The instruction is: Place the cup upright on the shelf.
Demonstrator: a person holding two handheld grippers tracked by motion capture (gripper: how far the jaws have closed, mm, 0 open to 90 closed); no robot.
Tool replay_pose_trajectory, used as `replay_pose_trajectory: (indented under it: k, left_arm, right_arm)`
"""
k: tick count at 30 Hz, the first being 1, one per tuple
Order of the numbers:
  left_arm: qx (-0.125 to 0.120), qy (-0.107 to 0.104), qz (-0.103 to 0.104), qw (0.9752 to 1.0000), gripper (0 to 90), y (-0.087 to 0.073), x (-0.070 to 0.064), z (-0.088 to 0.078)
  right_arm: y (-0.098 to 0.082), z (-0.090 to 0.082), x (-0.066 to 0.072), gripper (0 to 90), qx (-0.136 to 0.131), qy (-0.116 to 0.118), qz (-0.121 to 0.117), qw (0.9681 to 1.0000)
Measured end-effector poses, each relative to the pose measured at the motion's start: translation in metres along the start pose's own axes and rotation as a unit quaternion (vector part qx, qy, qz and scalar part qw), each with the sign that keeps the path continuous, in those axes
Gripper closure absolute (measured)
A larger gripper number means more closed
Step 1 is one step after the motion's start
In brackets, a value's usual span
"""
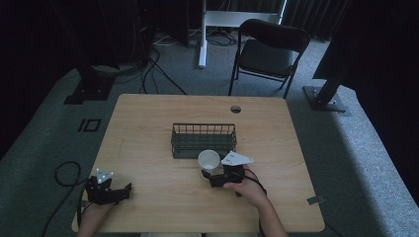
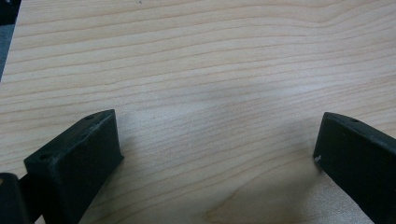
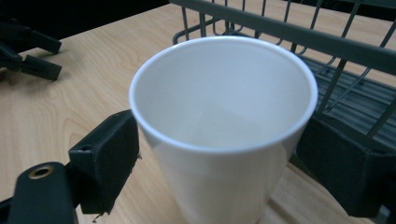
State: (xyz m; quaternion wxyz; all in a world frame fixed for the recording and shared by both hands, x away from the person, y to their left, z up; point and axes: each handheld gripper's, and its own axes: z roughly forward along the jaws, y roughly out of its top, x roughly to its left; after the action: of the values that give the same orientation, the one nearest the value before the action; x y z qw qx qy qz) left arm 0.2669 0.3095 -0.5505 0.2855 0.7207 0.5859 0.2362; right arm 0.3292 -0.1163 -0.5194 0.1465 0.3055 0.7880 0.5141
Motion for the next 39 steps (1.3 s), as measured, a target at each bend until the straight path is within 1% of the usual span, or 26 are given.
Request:
replay_pose_trajectory:
  k: [3,8,13,16,18,20,22,24,26,27,29,30,31,33,39]
  left_arm:
    - [0.001,0.0,0.001,1.0,0.7,0.0,0.0,0.0]
    - [0.0,0.0,0.0,1.0,0.7,0.0,0.0,0.0]
    - [0.0,0.0,0.0,1.0,0.8,0.0,0.0,0.0]
    - [0.0,0.0,0.0,1.0,0.8,0.0,0.0,0.0]
    - [0.0,0.0,0.0,1.0,0.7,0.0,0.0,0.0]
    - [0.0,0.0,0.0,1.0,0.8,0.0,0.0,0.0]
    - [0.0,0.0,0.0,1.0,0.7,0.0,0.0,0.0]
    - [0.0,0.0,0.0,1.0,0.7,0.0,0.0,0.0]
    - [0.0,0.0,0.0,1.0,0.7,0.0,0.0,0.0]
    - [0.0,0.0,0.0,1.0,0.7,0.0,0.0,0.0]
    - [0.0,0.0,0.0,1.0,0.7,0.0,0.0,0.0]
    - [0.0,0.0,0.0,1.0,0.7,0.0,0.0,0.0]
    - [0.001,0.0,0.0,1.0,0.8,0.0,0.0,0.0]
    - [0.001,0.0,0.0,1.0,0.7,0.0,0.0,0.0]
    - [0.0,0.0,0.0,1.0,0.8,0.0,0.0,0.0]
  right_arm:
    - [0.001,0.002,0.001,12.8,-0.011,0.003,-0.001,0.9999]
    - [0.003,0.004,0.001,13.0,-0.022,-0.004,-0.002,0.9997]
    - [0.005,0.006,0.002,13.6,-0.027,-0.004,0.001,0.9996]
    - [0.006,0.008,0.004,15.5,-0.025,-0.006,-0.009,0.9996]
    - [0.006,0.008,0.004,18.7,-0.025,-0.007,-0.01,0.9996]
    - [0.006,0.009,0.004,19.3,-0.026,-0.008,-0.011,0.9996]
    - [0.007,0.009,0.004,19.5,-0.032,-0.002,-0.009,0.9994]
    - [0.008,0.008,0.004,19.6,-0.032,0.004,-0.004,0.9995]
    - [0.009,0.008,0.005,19.7,-0.032,0.001,-0.004,0.9995]
    - [0.012,0.007,0.007,19.7,-0.032,0.003,-0.01,0.9994]
    - [0.017,0.005,0.01,19.8,-0.033,0.007,-0.011,0.9994]
    - [0.019,0.005,0.011,19.8,-0.032,0.013,-0.016,0.9993]
    - [0.022,0.004,0.013,19.8,-0.035,0.012,-0.016,0.9992]
    - [0.027,0.003,0.016,19.8,-0.035,0.02,-0.02,0.999]
    - [0.042,0.001,0.021,19.8,-0.041,0.036,-0.004,0.9985]
